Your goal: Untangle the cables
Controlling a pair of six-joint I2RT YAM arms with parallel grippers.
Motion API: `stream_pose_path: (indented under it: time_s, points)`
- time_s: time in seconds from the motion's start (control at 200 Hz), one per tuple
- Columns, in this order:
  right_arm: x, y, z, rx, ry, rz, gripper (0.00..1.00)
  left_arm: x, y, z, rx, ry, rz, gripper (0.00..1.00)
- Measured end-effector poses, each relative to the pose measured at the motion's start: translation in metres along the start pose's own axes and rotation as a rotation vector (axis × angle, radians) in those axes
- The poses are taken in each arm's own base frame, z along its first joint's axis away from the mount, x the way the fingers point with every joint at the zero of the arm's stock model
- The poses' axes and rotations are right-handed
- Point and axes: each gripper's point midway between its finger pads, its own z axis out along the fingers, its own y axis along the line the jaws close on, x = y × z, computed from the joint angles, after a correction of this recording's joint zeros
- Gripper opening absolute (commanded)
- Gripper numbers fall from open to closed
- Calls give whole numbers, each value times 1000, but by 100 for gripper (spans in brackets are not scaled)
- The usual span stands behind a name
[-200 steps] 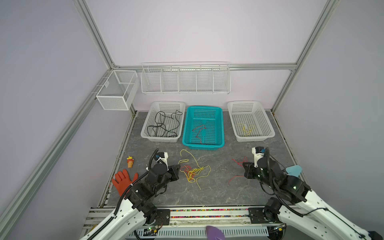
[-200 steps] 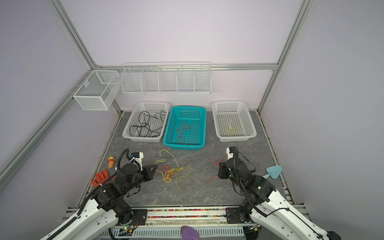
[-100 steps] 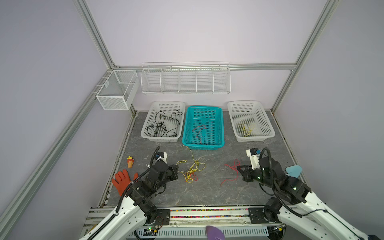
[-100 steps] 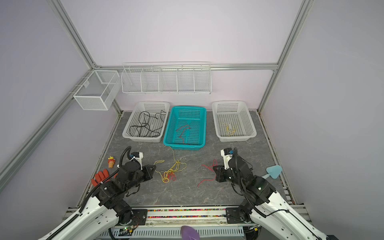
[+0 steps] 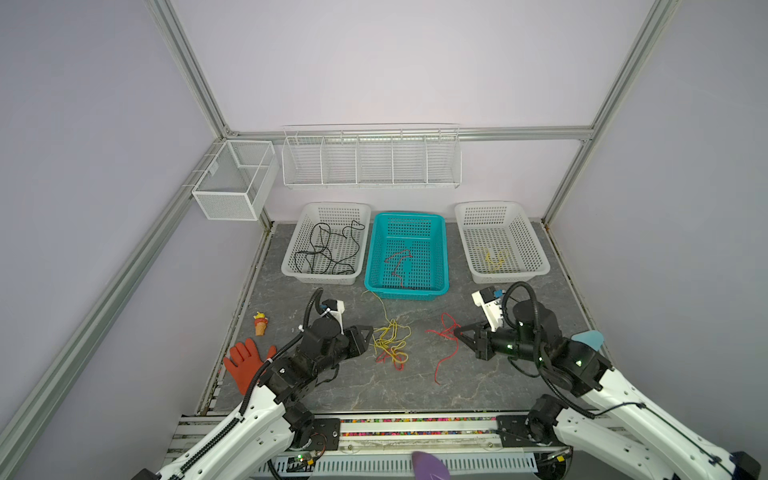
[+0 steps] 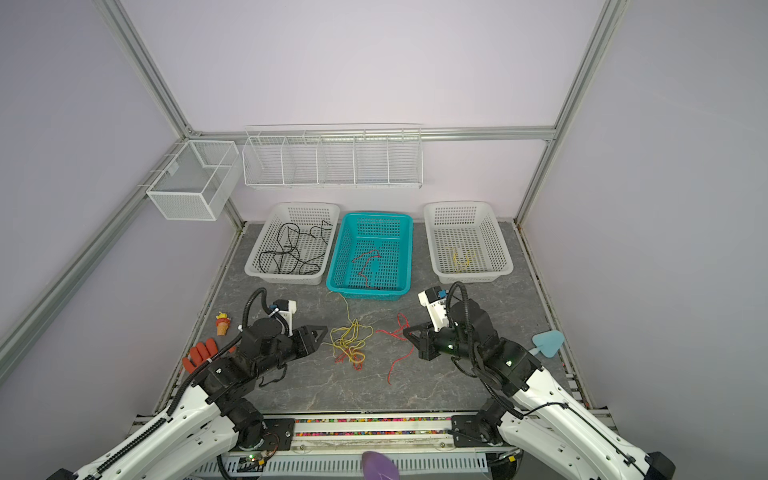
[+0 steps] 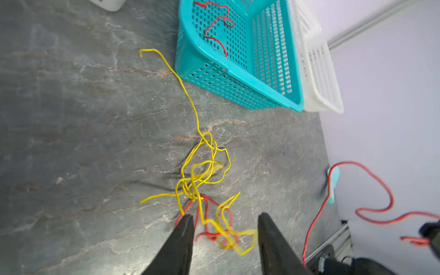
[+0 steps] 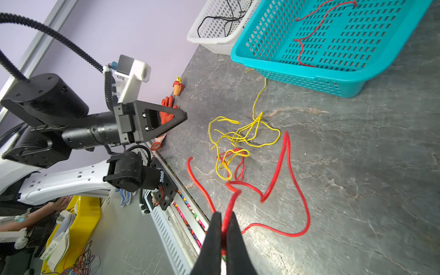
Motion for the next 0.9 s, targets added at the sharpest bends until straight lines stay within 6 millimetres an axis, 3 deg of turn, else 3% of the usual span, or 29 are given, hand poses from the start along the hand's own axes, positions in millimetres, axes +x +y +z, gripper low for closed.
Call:
stream_pose_path:
  time_s: [0.28,0.435,0.755,0.9]
  points:
    - [-11,27,11,-95,21,-51,6,1,-14,2,65,20,10,63]
    - [-35,36,13,-76,-3,-80,6,-4,-16,-3,51,10,47,71]
    - [-81,41,24,11,-51,-123,6,-46,-30,-37,-53,-88,150,100]
    - [-104,39,28,56,-67,-138,6,-75,-41,-56,-120,-157,225,99]
